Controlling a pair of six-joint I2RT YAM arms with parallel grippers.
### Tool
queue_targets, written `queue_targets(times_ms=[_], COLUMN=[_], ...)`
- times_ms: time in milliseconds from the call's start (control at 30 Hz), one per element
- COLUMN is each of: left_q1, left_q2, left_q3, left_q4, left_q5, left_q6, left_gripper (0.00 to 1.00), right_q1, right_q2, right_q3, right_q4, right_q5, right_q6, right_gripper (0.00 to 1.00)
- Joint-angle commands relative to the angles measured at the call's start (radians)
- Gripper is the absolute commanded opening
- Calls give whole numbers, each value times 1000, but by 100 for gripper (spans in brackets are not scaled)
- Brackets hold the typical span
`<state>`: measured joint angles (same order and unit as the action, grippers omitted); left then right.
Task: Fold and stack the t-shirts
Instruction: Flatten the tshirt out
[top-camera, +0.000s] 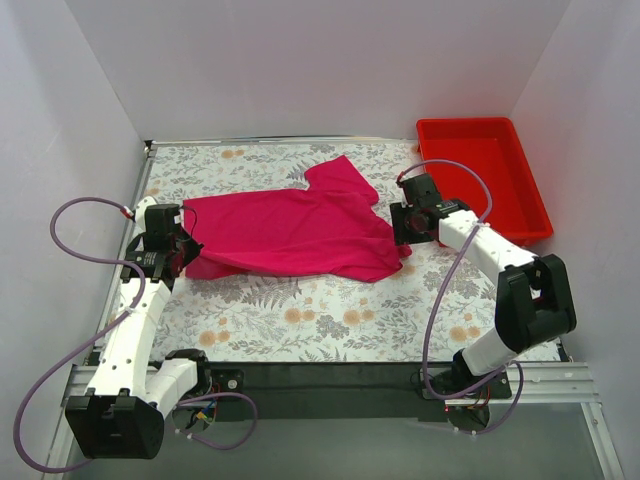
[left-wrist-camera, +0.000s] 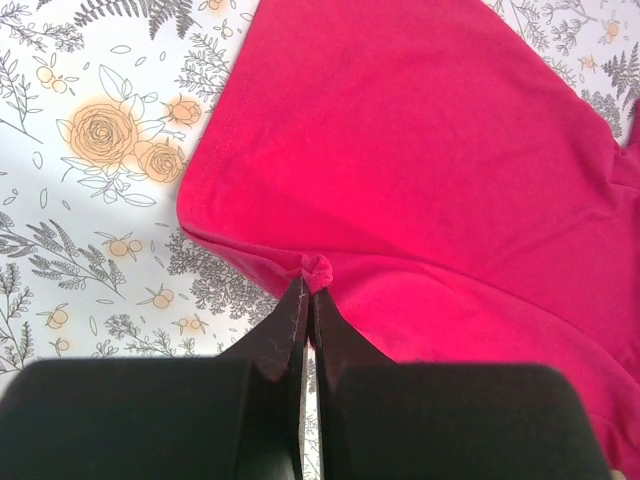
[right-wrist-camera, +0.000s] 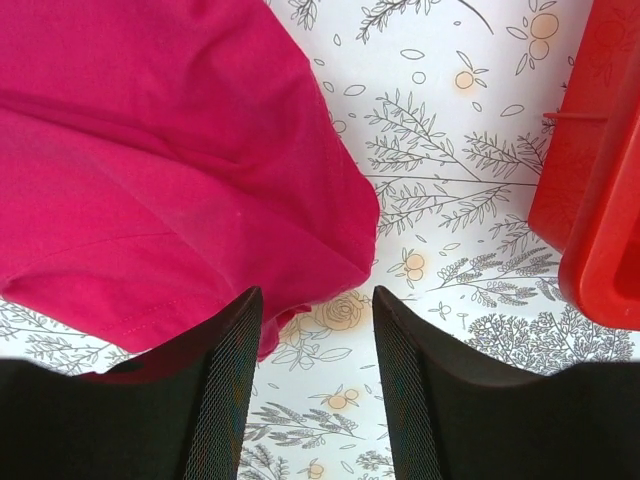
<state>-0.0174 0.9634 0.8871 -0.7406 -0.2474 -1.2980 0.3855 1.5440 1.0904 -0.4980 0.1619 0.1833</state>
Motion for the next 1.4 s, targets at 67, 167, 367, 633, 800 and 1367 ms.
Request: queue_targets(times_ms=[67,167,367,633,800,1367], left_q1=[-4,-4,-7,-9,-9,-9], left_q2=[-3,-5,0,8,14,5], left_q3=[3,-2,-10,9,23,15], left_q4=[20,20,24,23,12,1], left_q5=[11,20,42,40,28,20], left_q6=[2,0,0,0,5,6], left_gripper=[0,0,0,0,0,0], right_q1=[-8,-11,-14,-16,-40,-99], right_q2=[-88,-153,-144,42,113,127], right_q3=[-50,-156,-170,-46,77,131], right_q4=[18,15,64,87,102,69], right_q5=[-7,-37,-217,-239,-125,-101], right_q6=[41,65,24,10,8,8], right_gripper=[45,35,33,22,10,50])
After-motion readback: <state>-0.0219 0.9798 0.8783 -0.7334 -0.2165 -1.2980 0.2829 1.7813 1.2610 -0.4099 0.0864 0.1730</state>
